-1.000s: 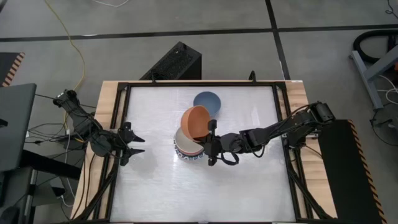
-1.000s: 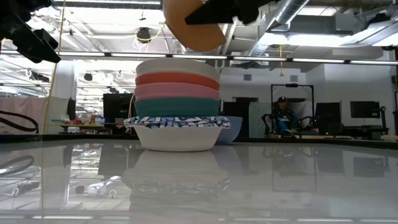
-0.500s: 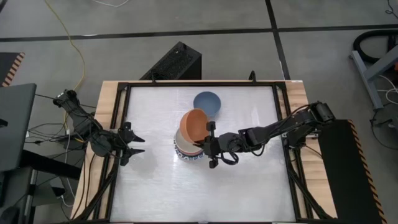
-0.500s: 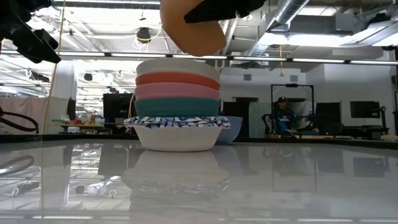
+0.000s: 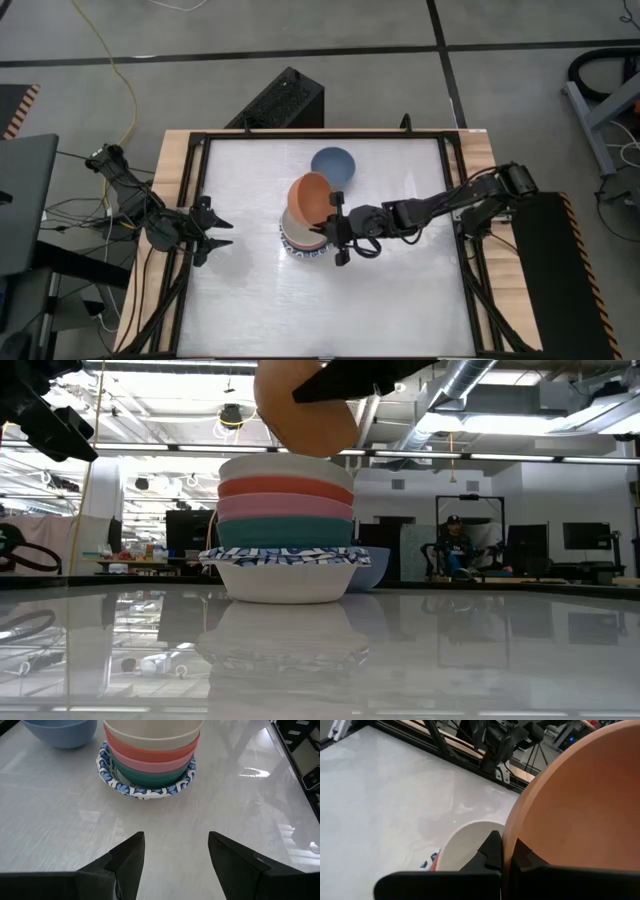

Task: Nest bowls inside each other
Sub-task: Stack the peach bowl on top of the white bowl

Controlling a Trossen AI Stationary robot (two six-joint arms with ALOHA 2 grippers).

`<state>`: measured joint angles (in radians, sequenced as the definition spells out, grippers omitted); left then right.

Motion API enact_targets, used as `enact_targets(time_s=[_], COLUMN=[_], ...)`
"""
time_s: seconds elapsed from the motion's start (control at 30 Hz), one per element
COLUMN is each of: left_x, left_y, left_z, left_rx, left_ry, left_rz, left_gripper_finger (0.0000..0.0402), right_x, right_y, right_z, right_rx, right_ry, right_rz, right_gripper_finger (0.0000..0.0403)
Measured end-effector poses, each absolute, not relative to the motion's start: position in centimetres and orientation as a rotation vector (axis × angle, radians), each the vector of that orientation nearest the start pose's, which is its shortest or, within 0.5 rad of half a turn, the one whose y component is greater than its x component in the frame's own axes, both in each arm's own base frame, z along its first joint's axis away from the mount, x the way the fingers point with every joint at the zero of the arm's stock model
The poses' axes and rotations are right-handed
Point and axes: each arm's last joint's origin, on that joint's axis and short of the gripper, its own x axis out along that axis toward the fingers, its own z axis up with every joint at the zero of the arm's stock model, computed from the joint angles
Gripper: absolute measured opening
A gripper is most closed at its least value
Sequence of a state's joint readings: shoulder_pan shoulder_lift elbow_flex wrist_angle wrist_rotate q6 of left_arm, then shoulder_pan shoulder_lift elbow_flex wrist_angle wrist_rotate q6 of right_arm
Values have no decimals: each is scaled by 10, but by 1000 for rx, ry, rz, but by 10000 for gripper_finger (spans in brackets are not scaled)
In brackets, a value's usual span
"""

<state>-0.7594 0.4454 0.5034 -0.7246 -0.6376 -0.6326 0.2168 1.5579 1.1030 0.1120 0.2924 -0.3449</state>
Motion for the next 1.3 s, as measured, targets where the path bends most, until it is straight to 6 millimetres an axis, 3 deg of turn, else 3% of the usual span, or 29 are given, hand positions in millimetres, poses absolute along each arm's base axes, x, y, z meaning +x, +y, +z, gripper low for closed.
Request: enact_targets(time_s=[0.57,0.73,1.07,1.3], left_x=[80,80,80,80], left_y=[-52,-52,-52,-52], left_z=[235,235,235,235], left_rx=[-189,-190,-189,-190], left_ry=[519,518,518,518], left_rz=[47,47,47,47], left_gripper_finger=[208,208,208,208], right_x=[350,350,352,351], right_y=[59,51,46,54], right_z=[278,279,312,322], right_rx=[-409,-337,-333,-328], right_ry=[355,429,501,498], right_rz=[51,123,138,228], right_gripper_finger=[10,11,11,11])
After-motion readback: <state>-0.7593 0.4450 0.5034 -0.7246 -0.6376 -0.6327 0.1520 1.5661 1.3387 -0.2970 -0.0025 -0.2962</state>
